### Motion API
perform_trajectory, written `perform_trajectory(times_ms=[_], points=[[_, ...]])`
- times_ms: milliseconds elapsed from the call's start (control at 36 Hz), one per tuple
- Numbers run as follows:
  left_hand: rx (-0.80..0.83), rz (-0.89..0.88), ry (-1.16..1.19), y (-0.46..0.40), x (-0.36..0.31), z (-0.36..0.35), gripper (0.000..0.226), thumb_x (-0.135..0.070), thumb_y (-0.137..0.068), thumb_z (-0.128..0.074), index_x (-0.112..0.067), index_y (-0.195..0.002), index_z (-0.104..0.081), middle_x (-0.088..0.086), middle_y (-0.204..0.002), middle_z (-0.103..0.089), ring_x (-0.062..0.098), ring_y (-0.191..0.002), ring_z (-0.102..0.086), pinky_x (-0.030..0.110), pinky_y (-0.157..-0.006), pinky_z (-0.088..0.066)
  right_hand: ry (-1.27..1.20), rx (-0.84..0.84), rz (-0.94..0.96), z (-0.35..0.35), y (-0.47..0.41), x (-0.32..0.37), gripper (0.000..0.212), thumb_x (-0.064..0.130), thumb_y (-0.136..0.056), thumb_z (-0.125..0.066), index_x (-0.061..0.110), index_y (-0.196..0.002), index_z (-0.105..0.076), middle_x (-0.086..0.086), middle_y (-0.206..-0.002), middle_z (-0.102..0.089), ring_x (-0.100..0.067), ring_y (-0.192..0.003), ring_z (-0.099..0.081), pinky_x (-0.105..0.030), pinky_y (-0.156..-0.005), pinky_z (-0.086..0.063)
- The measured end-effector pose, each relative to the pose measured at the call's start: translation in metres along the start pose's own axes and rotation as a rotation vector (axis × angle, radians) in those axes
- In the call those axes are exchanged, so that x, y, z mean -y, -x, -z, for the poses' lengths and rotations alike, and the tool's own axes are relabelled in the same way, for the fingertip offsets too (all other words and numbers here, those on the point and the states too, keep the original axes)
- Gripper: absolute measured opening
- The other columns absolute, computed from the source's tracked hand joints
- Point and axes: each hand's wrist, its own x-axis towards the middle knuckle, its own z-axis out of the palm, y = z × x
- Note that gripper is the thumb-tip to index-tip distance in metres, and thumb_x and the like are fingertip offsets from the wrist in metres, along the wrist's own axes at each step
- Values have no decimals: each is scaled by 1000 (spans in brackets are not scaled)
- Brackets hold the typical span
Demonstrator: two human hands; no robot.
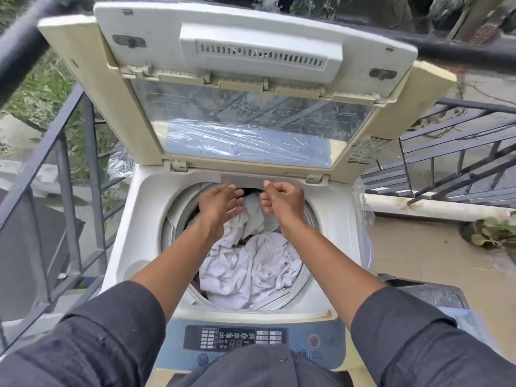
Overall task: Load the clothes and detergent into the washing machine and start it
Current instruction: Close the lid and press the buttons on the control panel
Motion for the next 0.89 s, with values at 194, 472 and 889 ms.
perform_trajectory(times_ms=[194,472,889], points=[[64,-274,-196,54,-24,-3,23,-22,-108,-61,-12,-126,-71,8,-109,-81,29,-106,-78,41,-90,-65,116,59,230,14,37,22,23,44,-91,-75,21,-91,-75,-2,-75,-78,-20,-68,-76,-45,-68,-65],[-114,-1196,-755,139,-84,-5,27,-32,-105,-63,-27,-128,-74,-10,-120,-78,9,-102,-75,39,-87,-64,463,-251,972,39,109,101,20,42,-96,-66,27,-106,-73,13,-89,-75,-6,-78,-71,-38,-69,-60],[-337,-1723,-1067,146,-224,-62,30,-21,-108,-53,-11,-127,-74,7,-128,-75,23,-109,-72,29,-88,-51,844,-589,1373,30,77,229,38,46,-96,-54,21,-120,-68,-4,-114,-63,-23,-100,-56,-39,-84,-46]])
